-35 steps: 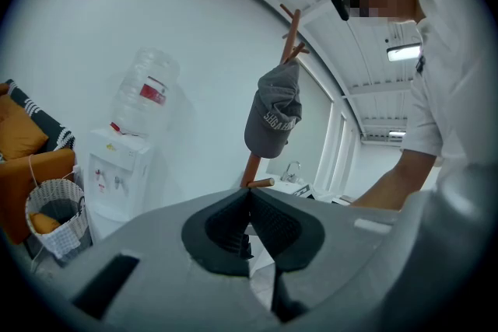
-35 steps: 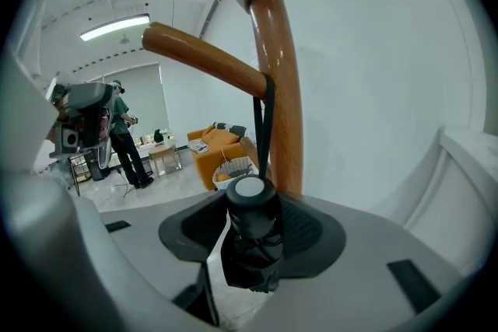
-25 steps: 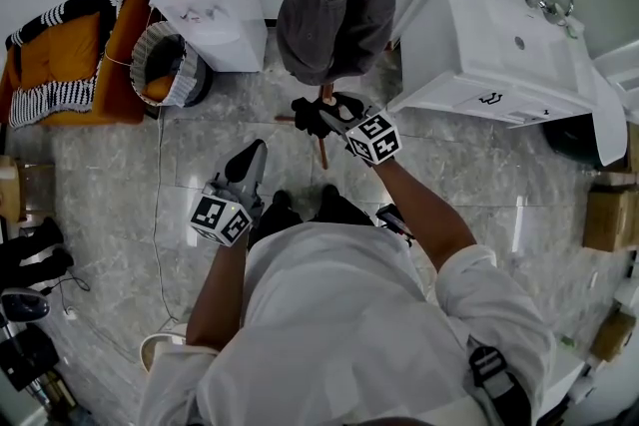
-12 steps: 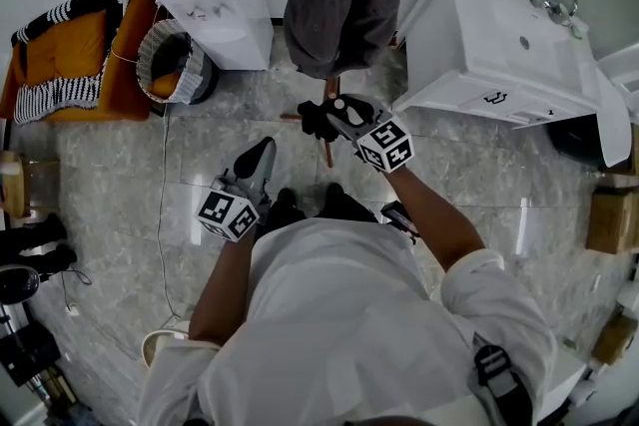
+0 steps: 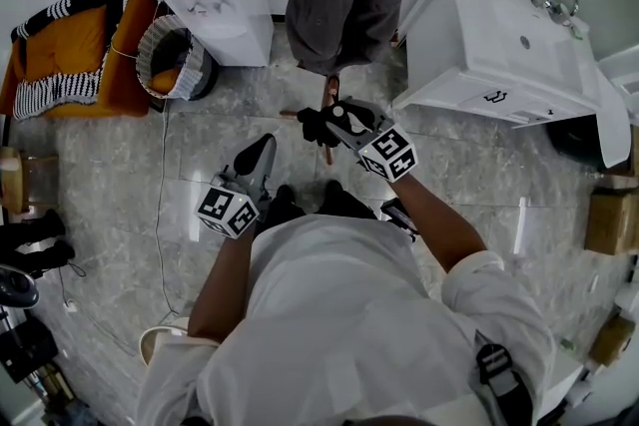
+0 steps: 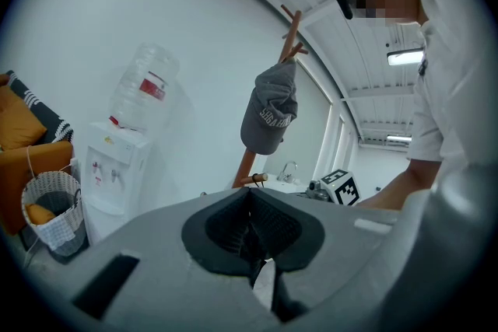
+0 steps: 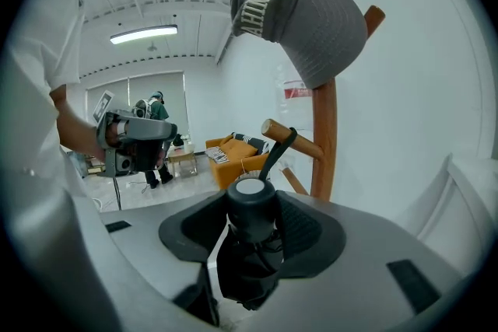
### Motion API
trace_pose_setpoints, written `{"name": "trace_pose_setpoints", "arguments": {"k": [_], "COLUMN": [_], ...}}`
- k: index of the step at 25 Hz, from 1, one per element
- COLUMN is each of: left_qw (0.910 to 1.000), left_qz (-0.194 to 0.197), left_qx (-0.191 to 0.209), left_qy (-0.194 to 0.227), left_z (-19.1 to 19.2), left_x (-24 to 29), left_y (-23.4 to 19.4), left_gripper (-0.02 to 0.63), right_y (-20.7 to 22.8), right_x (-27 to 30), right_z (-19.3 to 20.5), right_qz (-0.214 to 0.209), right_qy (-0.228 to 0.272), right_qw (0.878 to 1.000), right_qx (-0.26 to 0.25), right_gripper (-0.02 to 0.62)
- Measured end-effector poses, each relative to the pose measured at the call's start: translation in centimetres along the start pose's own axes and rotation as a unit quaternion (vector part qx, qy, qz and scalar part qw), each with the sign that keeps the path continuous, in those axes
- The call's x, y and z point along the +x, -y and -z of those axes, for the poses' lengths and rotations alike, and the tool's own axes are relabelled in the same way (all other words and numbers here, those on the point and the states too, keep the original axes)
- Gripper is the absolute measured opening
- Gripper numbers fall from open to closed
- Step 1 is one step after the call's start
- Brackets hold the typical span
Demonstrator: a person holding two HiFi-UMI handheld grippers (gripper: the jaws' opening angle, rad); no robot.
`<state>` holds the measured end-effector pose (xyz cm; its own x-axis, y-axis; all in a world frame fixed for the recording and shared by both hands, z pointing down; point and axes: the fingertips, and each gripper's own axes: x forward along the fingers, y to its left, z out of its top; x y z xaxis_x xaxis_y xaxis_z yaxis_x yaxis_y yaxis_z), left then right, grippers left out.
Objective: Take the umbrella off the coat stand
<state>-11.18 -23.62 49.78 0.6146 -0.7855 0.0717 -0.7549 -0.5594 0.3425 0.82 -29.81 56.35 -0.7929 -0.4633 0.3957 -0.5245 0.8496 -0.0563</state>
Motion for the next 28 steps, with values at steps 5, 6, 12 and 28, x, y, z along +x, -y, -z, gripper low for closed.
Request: {"name": "trace_pose_setpoints", "arguments": {"k": [5,6,12,28], "left_qw": [1.0,1.0,0.9999,0.9965], "left_qz": [0.002,0.002,0.005,0.016], "left_qx": [-0.001,-0.001,0.012,0.078], "left_qy": [0.0,0.0,-0.007,-0.026], "left_z": [0.0,0.1,0.2,0.2], "left_x": [0.0,0.0,0.0,0.1], "left_y": [0.2,0.2,0.7,2.7], "left_gripper": [0.009,0.009,0.009,0.009], "right_y": [-0.6,-0.8,-1.9,-4.3], "right_x": [-0.8,-1.0,-1.7,-5.0], "right_z": [-0.5,-0.6,-1.3,-3.9], "right_qz": [-0.004,-0.005,-0.011,-0.015], "right_qy": [0.004,0.006,0.01,0.038], "right_qw": [1.0,1.0,1.0,0.999], "right_qx": [-0.002,-0.003,-0.015,0.01], "right_gripper": [0.199,0.199,0.199,0.199]}}
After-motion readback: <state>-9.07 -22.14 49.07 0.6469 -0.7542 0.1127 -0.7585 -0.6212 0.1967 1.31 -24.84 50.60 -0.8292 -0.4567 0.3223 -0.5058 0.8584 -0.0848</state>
